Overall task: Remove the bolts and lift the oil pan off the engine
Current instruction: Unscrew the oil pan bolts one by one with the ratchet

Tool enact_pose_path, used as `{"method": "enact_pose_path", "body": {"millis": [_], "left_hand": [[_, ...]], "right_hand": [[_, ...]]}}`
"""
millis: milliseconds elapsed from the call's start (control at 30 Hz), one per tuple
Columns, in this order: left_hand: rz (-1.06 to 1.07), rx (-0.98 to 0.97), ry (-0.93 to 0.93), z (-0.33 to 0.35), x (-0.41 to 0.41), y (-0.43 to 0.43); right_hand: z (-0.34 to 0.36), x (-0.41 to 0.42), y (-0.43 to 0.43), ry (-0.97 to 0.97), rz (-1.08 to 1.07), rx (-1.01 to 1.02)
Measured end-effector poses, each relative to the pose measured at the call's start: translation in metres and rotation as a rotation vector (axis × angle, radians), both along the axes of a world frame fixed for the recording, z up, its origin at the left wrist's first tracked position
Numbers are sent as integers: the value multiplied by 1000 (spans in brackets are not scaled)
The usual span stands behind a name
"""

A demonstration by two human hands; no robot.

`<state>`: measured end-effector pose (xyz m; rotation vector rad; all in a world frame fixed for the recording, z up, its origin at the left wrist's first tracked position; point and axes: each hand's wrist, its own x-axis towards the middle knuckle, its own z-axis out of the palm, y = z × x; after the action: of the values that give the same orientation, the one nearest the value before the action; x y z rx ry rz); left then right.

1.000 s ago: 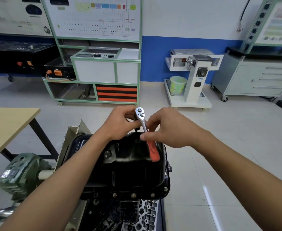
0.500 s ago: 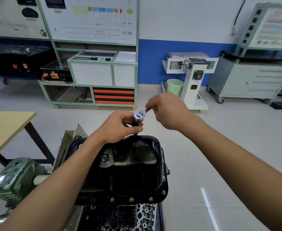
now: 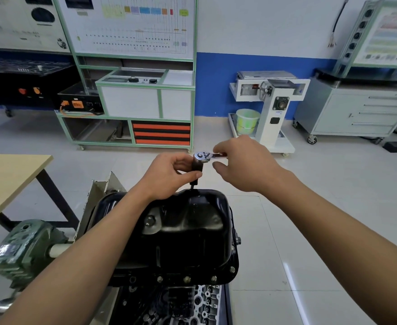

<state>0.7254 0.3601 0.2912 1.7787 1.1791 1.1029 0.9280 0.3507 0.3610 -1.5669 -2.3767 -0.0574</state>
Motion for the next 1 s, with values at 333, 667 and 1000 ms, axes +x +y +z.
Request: {"method": "enact_pose_path", "body": {"millis": [333, 667, 1000], "left_hand": [[74, 94, 47, -2, 1, -1], [-87, 31, -1, 1, -1, -4], [-68, -34, -14, 1, -3, -3]], "right_hand": [[5, -15, -32, 135, 74, -262], [11, -4, -17, 89, 99, -264], [3, -16, 3, 46, 204, -130]]}}
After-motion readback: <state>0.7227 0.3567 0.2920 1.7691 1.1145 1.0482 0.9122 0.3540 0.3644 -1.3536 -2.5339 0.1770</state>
